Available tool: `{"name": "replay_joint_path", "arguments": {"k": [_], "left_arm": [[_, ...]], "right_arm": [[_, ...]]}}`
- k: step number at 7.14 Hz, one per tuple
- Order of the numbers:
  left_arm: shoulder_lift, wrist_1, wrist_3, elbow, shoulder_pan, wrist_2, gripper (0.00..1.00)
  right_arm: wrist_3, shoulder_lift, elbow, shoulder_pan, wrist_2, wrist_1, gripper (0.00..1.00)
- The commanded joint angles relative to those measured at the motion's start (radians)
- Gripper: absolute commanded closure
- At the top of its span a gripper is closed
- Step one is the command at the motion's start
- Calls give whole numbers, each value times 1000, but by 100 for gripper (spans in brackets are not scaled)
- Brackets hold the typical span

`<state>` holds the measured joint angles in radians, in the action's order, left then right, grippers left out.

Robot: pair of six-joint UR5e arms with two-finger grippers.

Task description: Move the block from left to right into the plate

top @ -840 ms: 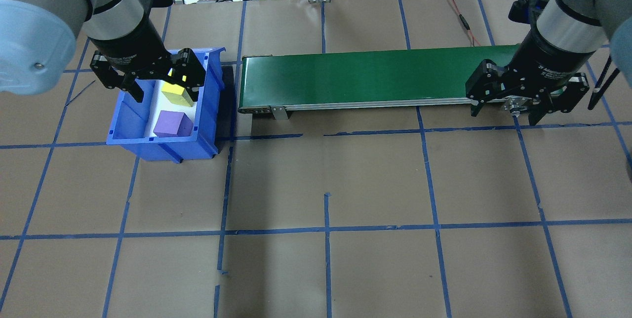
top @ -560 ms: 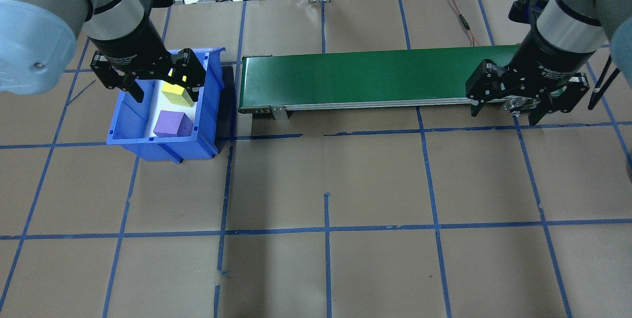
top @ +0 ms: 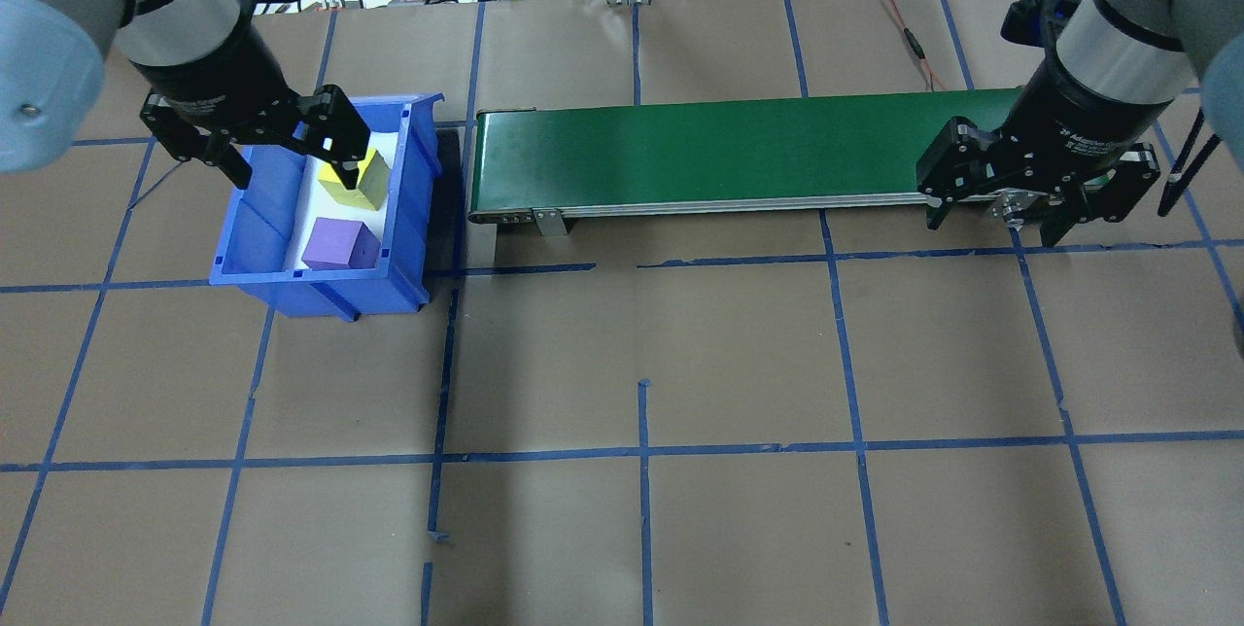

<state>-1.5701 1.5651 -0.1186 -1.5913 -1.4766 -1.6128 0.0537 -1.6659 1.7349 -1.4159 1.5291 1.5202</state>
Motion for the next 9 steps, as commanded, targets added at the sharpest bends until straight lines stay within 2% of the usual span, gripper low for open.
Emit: {"name": "replay_joint_path", "arguments": {"k": [1,3,6,8,9], "left_arm": [[2,1,-143,5,160,7,0],[-10,-28,-184,1,202,7,0],[-157,-219,-280,-1,203,-4,0],[-250,-273,-282,-4,203,-1,0],[-263,-277,-267,-6,202,8,0]], "right_arm": [[0,0,0,0,0,0,0],[0,0,0,0,0,0,0],[0,0,0,0,0,0,0],[0,0,0,0,0,0,0],[0,0,0,0,0,0,0]]}}
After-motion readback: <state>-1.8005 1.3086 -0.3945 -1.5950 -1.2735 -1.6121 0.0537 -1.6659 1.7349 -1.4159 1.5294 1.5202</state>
